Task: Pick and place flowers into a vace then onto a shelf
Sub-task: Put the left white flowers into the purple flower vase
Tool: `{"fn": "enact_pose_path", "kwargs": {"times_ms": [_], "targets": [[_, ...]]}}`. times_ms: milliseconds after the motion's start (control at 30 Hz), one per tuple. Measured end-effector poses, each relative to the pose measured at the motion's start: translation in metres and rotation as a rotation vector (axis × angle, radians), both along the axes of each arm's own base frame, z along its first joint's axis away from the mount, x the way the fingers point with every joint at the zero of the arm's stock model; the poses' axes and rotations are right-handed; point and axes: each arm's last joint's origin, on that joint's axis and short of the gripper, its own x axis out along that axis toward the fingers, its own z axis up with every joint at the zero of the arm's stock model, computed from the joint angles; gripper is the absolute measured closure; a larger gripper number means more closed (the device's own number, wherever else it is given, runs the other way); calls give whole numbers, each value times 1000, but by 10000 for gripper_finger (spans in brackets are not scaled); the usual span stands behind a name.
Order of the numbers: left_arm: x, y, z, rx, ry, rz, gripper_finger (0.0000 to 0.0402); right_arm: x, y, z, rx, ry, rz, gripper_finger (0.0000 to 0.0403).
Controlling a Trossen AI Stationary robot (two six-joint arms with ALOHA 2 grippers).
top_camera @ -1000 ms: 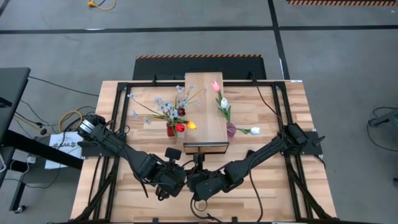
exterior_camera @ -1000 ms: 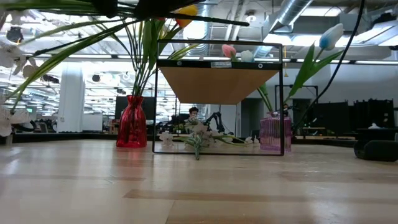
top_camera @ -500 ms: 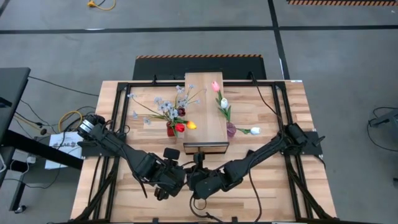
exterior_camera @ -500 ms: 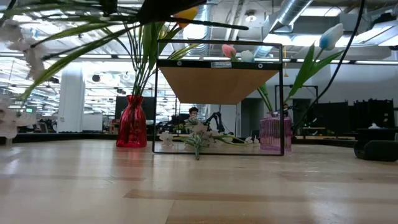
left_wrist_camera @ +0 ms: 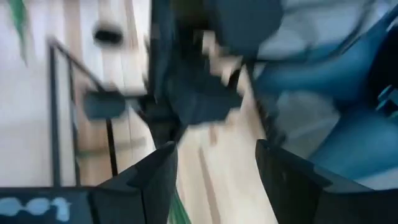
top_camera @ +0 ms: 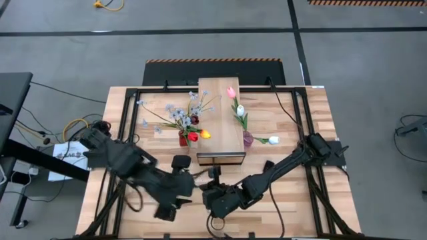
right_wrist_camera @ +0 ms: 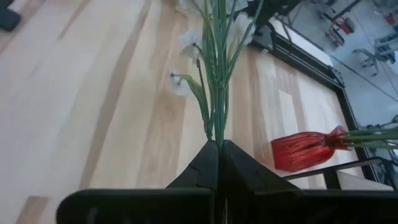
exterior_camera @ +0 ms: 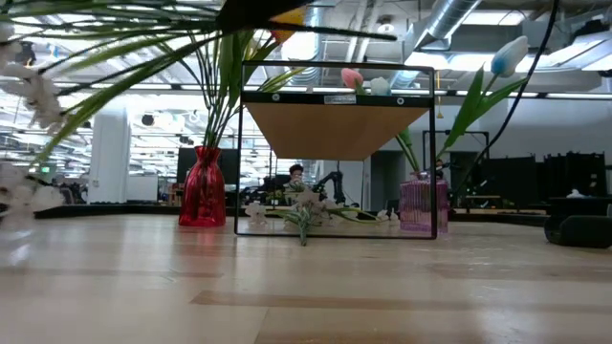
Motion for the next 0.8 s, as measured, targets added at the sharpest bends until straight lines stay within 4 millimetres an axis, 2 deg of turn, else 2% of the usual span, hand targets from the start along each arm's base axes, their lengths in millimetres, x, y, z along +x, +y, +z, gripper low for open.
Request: {"fn": "enact_pose_path", "kwargs": {"times_ms": [167, 267, 400, 500, 600, 700, 800], "targets": [[-20, 9, 57, -7, -253, 37, 195, -4, 15, 16, 45, 19, 87, 403], [-36, 21, 76, 12, -406, 121, 195, -7, 27, 32, 76, 18, 163, 403], [-65, 45, 101, 46, -542, 320, 195, -16, 37, 65, 69, 6, 226, 403], [-81, 50, 110, 93, -616, 432, 195, -30, 33, 103, 102, -57, 238, 403], [-89, 48, 112, 153, -660, 499, 195, -54, 19, 149, 135, -167, 214, 402], [-94, 44, 112, 205, -678, 521, 195, -82, 1, 195, 140, -303, 153, 402], [-97, 43, 106, 223, -632, 471, 195, -113, -22, 239, 139, -460, 82, 402]]}}
